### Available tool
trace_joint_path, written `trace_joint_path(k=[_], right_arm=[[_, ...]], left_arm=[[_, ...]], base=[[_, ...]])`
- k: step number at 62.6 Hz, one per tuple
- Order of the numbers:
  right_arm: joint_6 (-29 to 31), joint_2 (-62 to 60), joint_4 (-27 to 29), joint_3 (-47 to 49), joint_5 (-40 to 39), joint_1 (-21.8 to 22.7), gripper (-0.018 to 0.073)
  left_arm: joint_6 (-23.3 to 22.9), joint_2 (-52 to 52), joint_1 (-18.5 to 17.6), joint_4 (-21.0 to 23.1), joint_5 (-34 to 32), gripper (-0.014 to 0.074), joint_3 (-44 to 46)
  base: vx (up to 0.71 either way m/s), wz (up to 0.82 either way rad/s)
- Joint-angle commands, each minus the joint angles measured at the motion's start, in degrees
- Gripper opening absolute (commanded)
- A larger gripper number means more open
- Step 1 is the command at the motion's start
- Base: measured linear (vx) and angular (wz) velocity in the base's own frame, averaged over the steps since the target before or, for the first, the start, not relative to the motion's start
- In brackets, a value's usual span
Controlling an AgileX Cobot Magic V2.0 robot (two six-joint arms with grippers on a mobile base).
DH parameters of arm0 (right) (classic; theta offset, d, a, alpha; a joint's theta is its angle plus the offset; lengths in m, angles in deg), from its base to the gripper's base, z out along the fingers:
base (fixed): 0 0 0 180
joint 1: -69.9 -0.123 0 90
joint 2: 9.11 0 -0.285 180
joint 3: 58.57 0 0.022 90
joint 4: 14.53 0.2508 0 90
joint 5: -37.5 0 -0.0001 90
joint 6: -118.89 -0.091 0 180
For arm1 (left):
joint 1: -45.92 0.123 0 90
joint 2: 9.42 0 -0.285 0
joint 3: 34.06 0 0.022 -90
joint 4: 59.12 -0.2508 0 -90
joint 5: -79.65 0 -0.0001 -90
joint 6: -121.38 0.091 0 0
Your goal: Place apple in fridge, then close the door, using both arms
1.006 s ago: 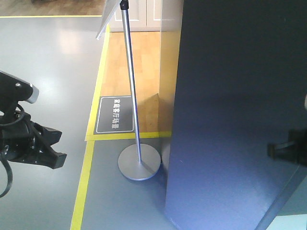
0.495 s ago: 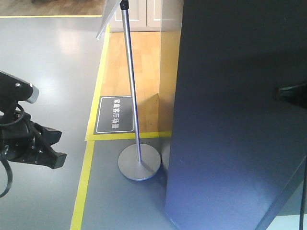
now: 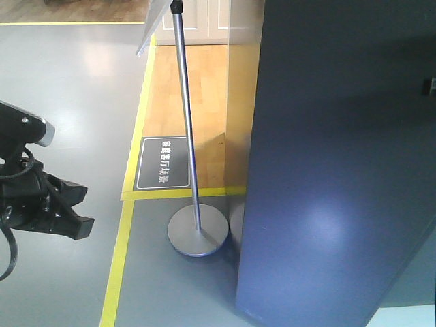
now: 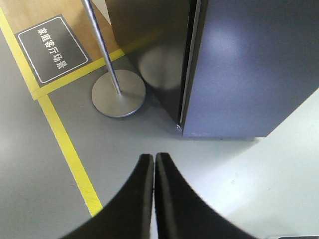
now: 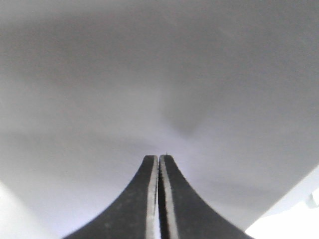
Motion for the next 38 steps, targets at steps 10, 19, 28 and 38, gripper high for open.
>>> trace_joint_path(k=[10, 19, 28, 38], right_arm=[[1.56, 5.29, 0.39, 8.83, -9.63, 0.55, -0.0003], [1.62, 9.67, -0.21, 13.26, -12.02, 0.55, -0.0003], [1.62, 14.14, -1.39, 18.21, -13.41, 0.55, -0.0003], [1.62, 19.86, -1.34, 24.46, -14.93, 0.55, -0.0003]], left_arm=[[0.01, 1.45, 0.14, 0.80, -3.05, -0.0006, 1.57], [0.01, 1.45, 0.14, 0.80, -3.05, -0.0006, 1.57], [0.01, 1.45, 0.14, 0.80, -3.05, -0.0006, 1.57], [0.01, 1.45, 0.14, 0.80, -3.05, -0.0006, 1.57]], base=[[0.00, 0.00], [0.00, 0.00], [0.00, 0.00], [0.00, 0.00]])
